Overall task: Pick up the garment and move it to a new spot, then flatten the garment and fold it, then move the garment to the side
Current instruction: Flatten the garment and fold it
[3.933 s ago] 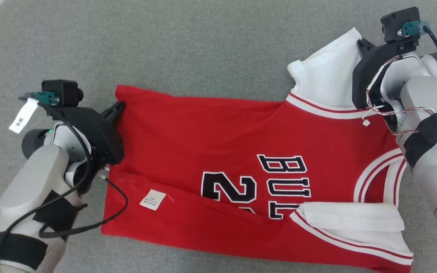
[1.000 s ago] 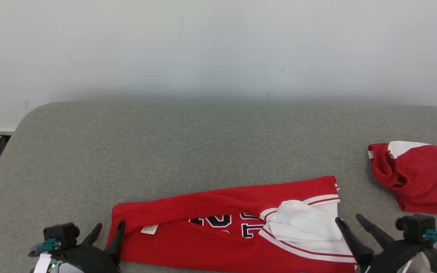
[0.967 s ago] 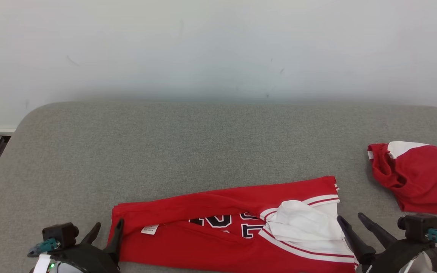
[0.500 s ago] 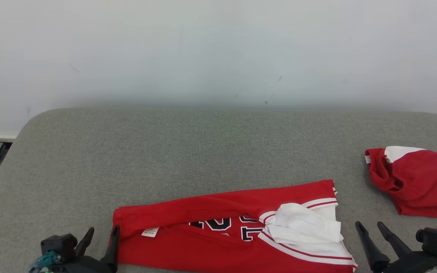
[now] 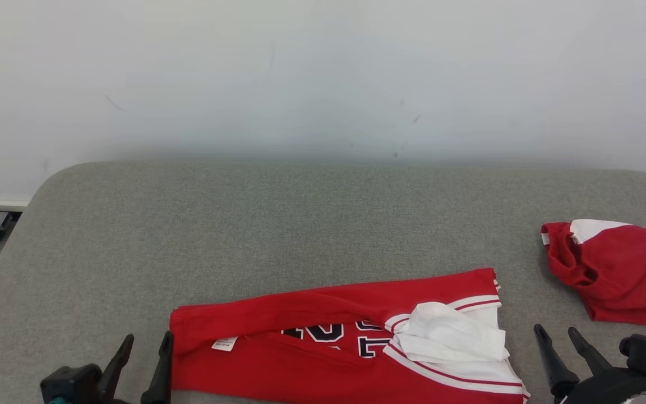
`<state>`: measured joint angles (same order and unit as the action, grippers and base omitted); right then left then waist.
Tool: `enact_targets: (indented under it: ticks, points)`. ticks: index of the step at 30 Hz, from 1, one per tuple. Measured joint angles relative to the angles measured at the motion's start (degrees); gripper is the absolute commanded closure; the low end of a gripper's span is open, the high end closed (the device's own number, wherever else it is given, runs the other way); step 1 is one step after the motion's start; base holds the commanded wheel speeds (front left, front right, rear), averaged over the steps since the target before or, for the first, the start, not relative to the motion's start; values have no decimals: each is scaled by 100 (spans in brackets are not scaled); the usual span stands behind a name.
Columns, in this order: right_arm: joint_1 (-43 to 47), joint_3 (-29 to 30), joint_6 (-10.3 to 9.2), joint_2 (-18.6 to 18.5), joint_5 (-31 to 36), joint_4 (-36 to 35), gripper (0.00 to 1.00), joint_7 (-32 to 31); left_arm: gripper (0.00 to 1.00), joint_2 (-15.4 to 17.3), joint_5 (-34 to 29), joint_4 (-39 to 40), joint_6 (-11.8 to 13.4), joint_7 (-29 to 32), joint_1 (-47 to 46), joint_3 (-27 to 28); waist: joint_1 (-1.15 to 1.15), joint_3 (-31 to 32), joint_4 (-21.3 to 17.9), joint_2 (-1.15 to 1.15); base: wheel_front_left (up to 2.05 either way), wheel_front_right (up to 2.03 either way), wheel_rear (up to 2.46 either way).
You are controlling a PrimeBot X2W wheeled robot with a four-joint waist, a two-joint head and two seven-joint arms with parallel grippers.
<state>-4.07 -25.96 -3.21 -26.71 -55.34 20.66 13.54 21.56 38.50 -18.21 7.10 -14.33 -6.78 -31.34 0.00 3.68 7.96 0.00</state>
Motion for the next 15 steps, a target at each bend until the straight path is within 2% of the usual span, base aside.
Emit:
enact_targets:
  ticks: [6, 15]
  points:
    - [-406, -130, -68, 8, 5, 179, 0, -427, 0, -7, -203, 424, 1, -1, 188, 326, 0, -39, 42, 0, 0, 0, 0]
    - [-1106, -519, -182, 40, 52, 662, 0, -1507, 0, -238, -590, 724, 1, -7, 319, 745, 1, -137, 144, 0, 0, 0, 0]
